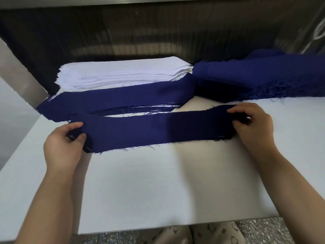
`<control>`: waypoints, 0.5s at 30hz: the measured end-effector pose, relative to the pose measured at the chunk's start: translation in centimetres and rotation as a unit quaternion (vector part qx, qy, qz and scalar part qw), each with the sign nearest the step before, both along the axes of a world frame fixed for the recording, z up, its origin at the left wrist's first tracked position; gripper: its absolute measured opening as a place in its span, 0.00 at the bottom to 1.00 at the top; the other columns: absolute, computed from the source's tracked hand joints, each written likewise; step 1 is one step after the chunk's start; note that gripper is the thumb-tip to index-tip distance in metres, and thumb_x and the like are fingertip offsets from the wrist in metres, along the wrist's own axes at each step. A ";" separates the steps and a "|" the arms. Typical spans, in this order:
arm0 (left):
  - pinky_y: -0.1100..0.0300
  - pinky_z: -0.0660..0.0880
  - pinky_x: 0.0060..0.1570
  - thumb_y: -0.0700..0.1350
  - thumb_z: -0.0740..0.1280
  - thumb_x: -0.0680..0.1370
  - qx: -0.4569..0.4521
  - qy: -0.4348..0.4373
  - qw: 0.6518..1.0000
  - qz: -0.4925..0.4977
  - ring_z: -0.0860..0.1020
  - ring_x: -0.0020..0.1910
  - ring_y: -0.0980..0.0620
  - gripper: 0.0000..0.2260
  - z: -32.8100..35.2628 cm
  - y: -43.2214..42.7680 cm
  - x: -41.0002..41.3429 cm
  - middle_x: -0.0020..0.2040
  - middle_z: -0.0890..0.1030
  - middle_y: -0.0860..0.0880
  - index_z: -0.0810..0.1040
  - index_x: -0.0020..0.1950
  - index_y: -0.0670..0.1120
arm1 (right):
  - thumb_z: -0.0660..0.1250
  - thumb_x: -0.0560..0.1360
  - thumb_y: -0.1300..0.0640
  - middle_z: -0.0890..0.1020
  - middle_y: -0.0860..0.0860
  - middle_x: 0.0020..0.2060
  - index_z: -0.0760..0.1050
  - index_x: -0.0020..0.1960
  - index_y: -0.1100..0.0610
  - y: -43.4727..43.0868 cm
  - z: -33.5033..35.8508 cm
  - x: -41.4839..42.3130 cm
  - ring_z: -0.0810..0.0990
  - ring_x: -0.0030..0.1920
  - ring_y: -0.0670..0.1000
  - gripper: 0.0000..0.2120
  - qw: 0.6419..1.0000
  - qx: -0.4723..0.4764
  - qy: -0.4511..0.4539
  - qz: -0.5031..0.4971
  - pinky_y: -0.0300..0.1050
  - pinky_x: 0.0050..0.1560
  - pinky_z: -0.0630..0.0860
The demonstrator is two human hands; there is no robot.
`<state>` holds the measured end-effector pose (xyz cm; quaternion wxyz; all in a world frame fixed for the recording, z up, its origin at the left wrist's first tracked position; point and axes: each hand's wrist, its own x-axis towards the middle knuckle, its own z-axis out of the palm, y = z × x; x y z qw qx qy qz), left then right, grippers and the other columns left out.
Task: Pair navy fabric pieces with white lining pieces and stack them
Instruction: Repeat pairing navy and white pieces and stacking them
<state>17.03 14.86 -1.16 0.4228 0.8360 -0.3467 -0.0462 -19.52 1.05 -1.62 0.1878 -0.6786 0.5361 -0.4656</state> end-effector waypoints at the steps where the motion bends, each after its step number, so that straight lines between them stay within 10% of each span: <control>1: 0.56 0.69 0.57 0.35 0.67 0.75 0.003 0.000 1.000 0.001 0.76 0.52 0.45 0.14 0.0 0.0 0.0 0.55 0.80 0.45 0.80 0.60 0.46 | 0.63 0.66 0.75 0.76 0.46 0.51 0.78 0.46 0.48 0.0 0.0 0.0 0.73 0.53 0.43 0.23 1.000 0.000 0.003 0.000 0.24 0.51 0.68; 6: 0.53 0.67 0.63 0.36 0.67 0.76 0.033 -0.017 0.999 0.002 0.76 0.54 0.47 0.13 -0.1 -0.1 0.1 0.37 0.73 0.59 0.81 0.59 0.45 | 0.63 0.66 0.74 0.75 0.46 0.52 0.78 0.46 0.48 -0.2 -0.1 -0.1 0.71 0.52 0.43 0.22 0.998 0.046 0.036 -0.002 0.20 0.47 0.64; 15: 0.56 0.70 0.57 0.37 0.64 0.77 -0.014 0.030 0.999 0.042 0.77 0.55 0.44 0.14 -0.4 -0.2 0.4 0.58 0.80 0.44 0.79 0.60 0.46 | 0.62 0.69 0.71 0.75 0.44 0.48 0.79 0.49 0.52 0.0 -0.1 -0.1 0.71 0.49 0.43 0.18 0.993 0.095 0.076 -0.002 0.34 0.48 0.66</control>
